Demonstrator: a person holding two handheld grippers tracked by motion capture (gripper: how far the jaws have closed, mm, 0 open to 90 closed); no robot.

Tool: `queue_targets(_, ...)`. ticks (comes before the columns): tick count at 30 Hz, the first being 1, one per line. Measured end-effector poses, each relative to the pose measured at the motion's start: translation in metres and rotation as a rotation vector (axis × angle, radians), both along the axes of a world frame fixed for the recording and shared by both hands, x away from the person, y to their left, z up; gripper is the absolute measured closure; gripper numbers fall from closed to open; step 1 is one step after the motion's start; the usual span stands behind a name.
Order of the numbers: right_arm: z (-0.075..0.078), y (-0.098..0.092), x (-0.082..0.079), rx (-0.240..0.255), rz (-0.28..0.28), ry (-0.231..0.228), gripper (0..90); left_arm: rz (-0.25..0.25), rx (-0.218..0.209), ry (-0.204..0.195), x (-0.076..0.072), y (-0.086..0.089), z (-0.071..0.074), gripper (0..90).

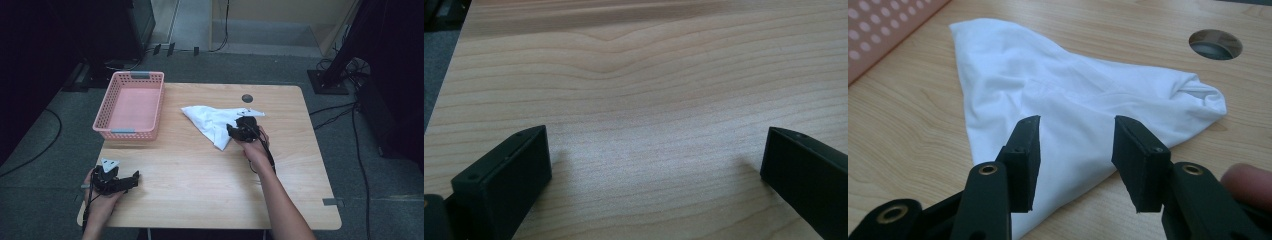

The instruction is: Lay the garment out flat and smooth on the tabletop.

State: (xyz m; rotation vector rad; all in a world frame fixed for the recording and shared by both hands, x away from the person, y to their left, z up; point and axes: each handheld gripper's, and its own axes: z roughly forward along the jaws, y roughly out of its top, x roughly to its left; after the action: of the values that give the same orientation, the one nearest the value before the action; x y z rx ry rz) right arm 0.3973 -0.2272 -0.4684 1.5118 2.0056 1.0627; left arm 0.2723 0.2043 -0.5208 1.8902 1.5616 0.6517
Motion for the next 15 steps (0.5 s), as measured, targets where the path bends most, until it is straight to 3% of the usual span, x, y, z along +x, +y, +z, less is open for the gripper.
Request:
queue_targets(5, -0.012, 0.004, 0.012, 0.005, -0.027, 0.025, 60.3, 0.001, -0.001, 0.0, 0.0, 0.0, 0.0, 0.0)
queue_targets(14, -0.029, 0.02, 0.021, -0.024, -0.029, 0.061, 58.3, 0.0, -0.001, 0.0, 0.0, 0.0, 0.0, 0.0)
queue_targets(15, -0.034, 0.022, 0.021, -0.045, -0.031, 0.072, 58.0, 0.0, -0.001, 0.0, 0.0, 0.0, 0.0, 0.0)
